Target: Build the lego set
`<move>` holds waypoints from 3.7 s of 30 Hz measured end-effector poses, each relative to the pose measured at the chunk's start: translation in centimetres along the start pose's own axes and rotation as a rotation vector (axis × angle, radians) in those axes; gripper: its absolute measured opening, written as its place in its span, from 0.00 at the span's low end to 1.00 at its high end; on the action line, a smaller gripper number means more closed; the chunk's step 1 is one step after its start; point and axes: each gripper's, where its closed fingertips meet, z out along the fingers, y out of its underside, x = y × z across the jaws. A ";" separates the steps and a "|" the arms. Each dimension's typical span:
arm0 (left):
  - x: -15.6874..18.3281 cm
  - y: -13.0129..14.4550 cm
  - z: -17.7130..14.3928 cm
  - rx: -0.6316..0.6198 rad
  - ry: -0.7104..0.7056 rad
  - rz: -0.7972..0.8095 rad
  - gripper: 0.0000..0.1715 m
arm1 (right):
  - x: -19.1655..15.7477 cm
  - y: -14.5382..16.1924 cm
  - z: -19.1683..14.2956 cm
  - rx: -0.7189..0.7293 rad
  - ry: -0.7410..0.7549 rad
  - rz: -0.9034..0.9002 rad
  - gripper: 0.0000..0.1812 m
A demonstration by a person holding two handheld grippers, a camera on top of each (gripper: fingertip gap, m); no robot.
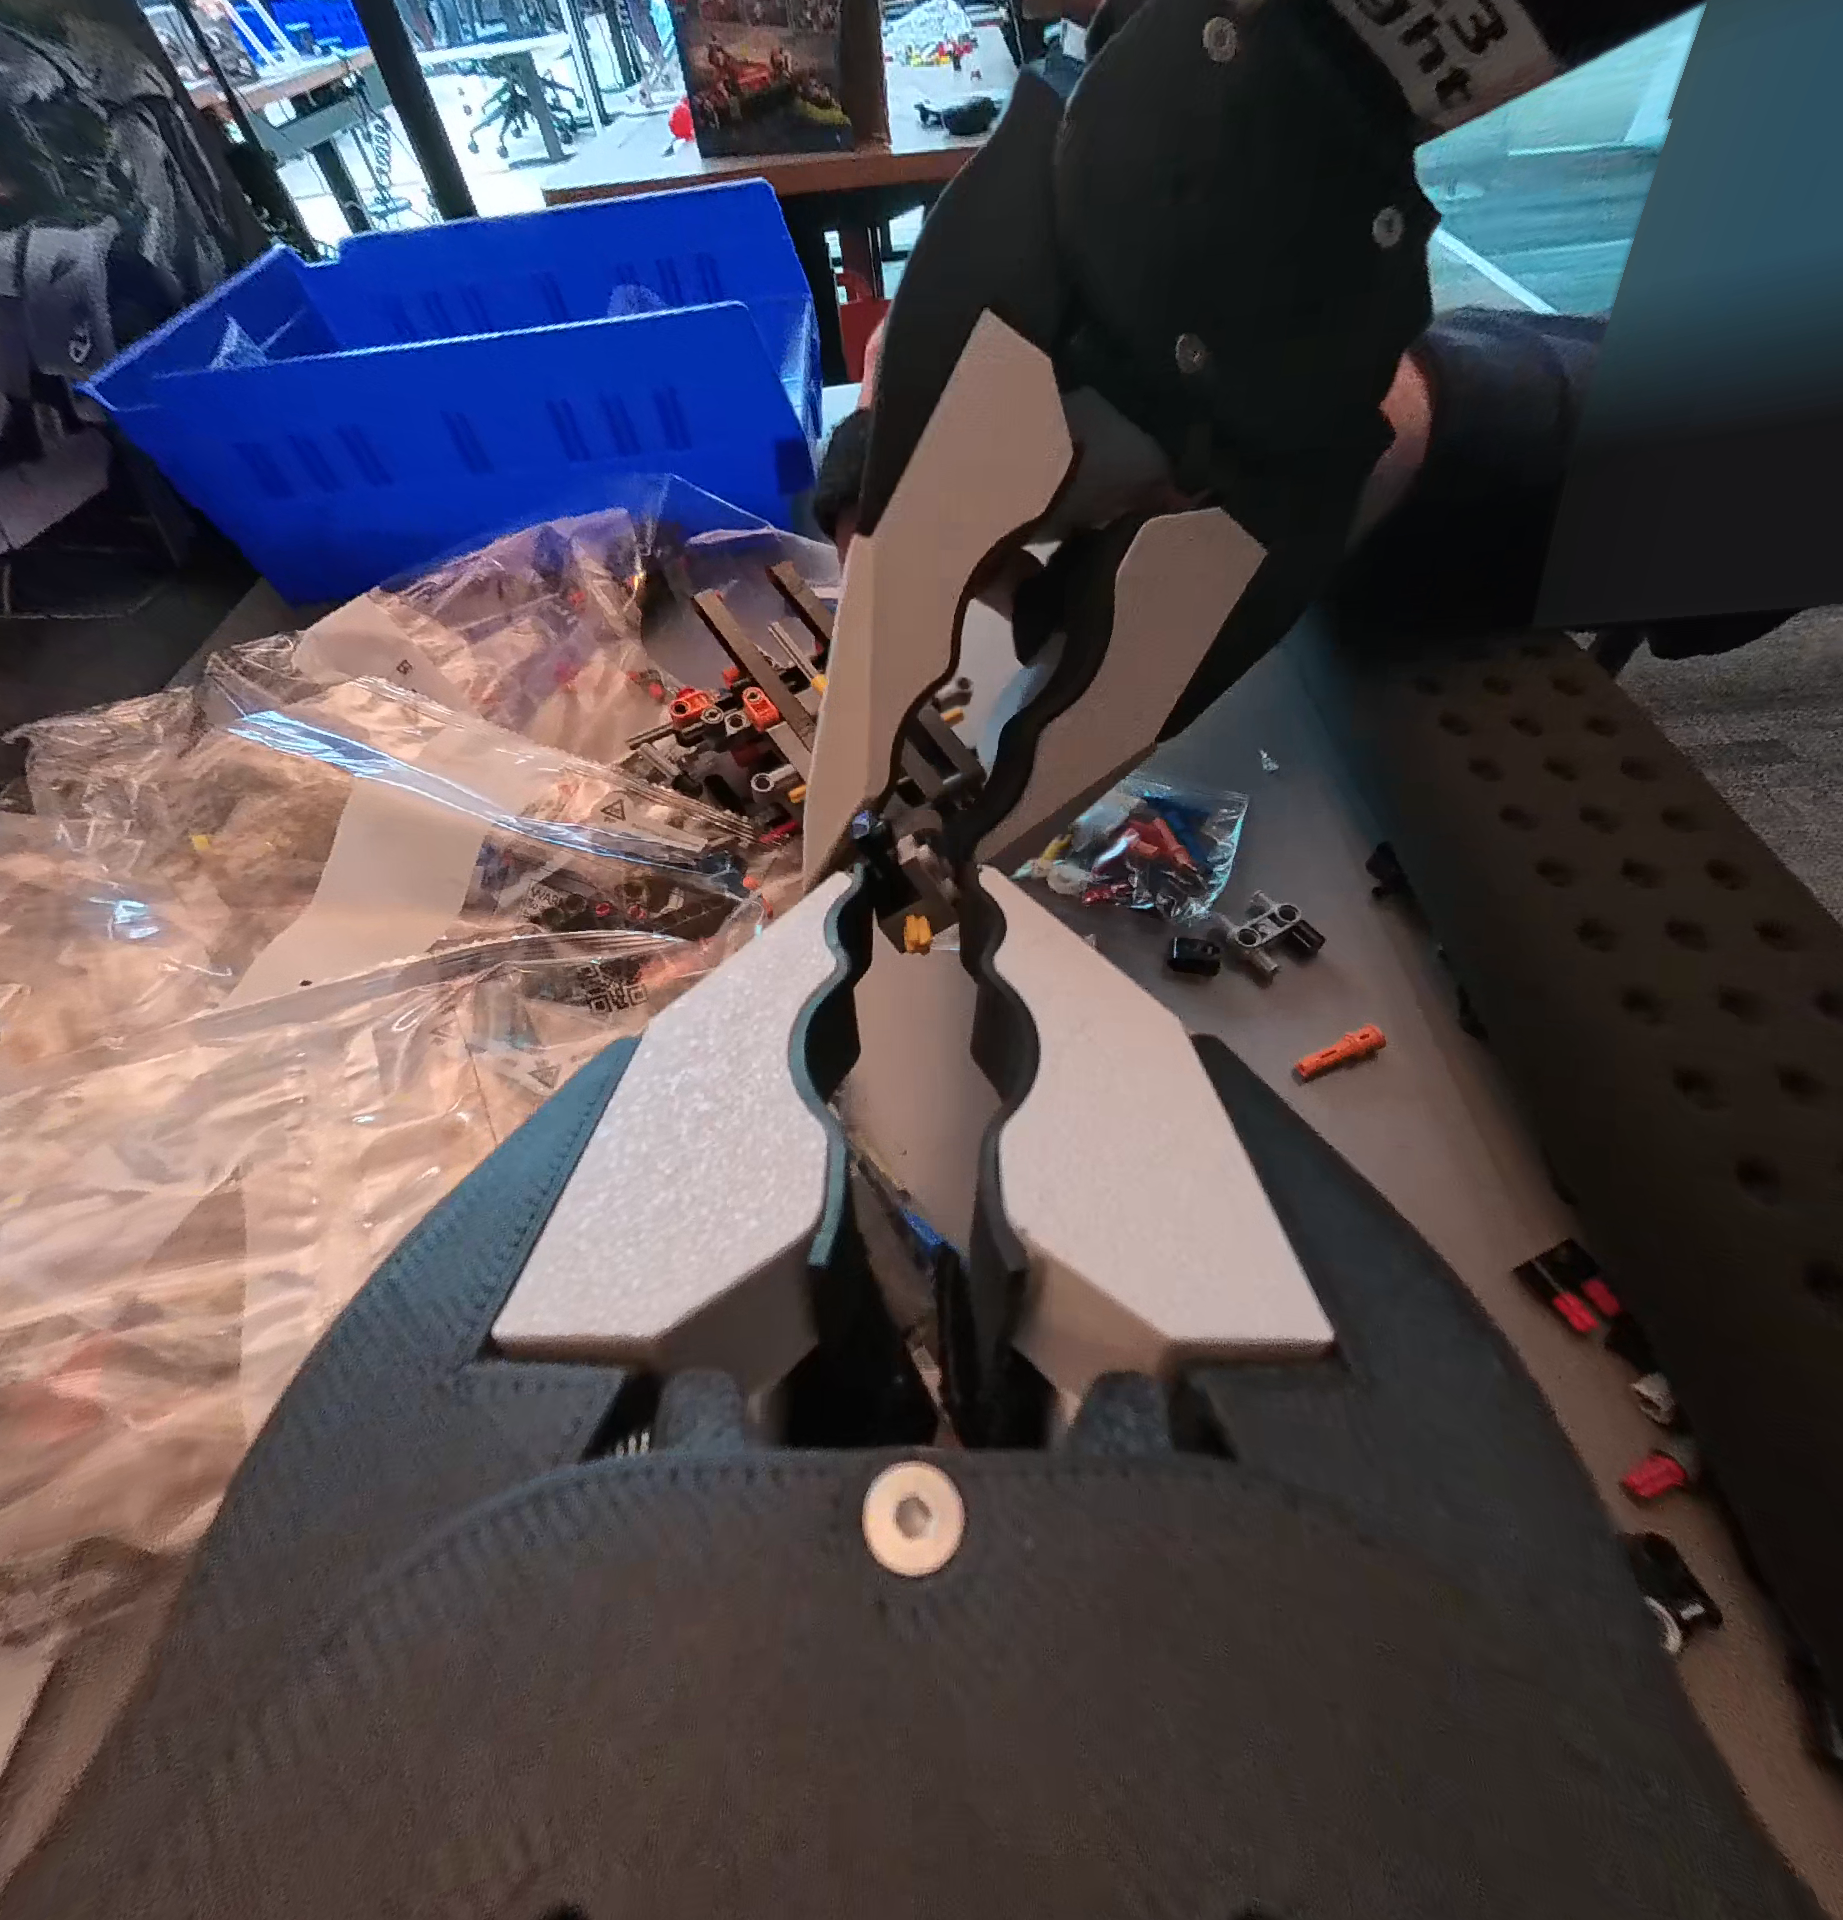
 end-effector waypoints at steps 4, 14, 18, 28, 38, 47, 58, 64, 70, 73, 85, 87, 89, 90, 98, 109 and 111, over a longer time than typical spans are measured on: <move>0.0 -0.3 0.0 0.020 0.000 -0.011 0.08 | 0.2 0.0 -0.2 0.006 -0.001 0.009 0.07; 0.1 -0.6 -0.2 0.022 0.004 0.002 0.08 | 0.2 -0.2 -0.4 0.015 0.001 0.001 0.05; 0.1 -0.7 -0.5 0.038 0.026 -0.025 0.07 | 0.3 0.0 -0.4 -0.009 0.053 -0.103 0.06; -0.8 -0.5 -0.2 0.025 0.002 -0.134 0.06 | 0.7 0.4 0.0 -0.028 0.065 -0.066 0.06; 0.7 -2.5 -1.8 0.136 0.063 -0.020 0.12 | -2.3 -2.2 -2.6 0.349 -0.518 0.418 0.06; 2.4 -3.2 -1.9 0.140 0.111 0.058 0.14 | -3.7 -4.1 -5.5 0.518 -0.845 0.560 0.07; 4.7 -3.1 -1.0 0.117 0.189 0.109 0.11 | -5.1 -4.6 -6.5 0.533 -0.973 0.553 0.06; 5.3 -3.1 -0.9 0.108 0.197 0.159 0.06 | -5.4 -4.4 -6.6 0.525 -1.016 0.574 0.06; 4.9 -2.7 -0.8 0.084 0.169 0.172 0.08 | -5.3 -4.1 -6.3 0.498 -0.990 0.563 0.06; 4.2 -2.6 -1.3 0.078 0.145 0.159 0.14 | -5.1 -3.5 -5.8 0.462 -0.934 0.540 0.07; 5.2 -1.6 -0.3 0.024 0.186 0.182 0.17 | -5.8 -2.3 -4.4 0.350 -0.886 0.506 0.07; 5.2 -1.4 -0.1 0.019 0.183 0.182 0.16 | -5.9 -2.2 -4.3 0.338 -0.878 0.498 0.07; 5.0 -1.3 -0.1 0.017 0.174 0.181 0.15 | -5.9 -2.2 -4.1 0.331 -0.865 0.494 0.07; 4.9 -1.3 -0.1 0.009 0.168 0.183 0.15 | -5.8 -2.1 -4.0 0.327 -0.849 0.489 0.07; 3.2 -0.7 -0.2 -0.033 0.087 0.169 0.14 | -4.0 -1.5 -2.9 0.284 -0.630 0.409 0.08; 2.1 0.5 0.2 -0.093 0.052 0.115 0.14 | -2.8 -1.1 -2.3 0.237 -0.448 0.292 0.08; 1.9 0.4 0.2 -0.086 0.045 0.106 0.14 | -2.6 -1.2 -2.3 0.235 -0.438 0.298 0.08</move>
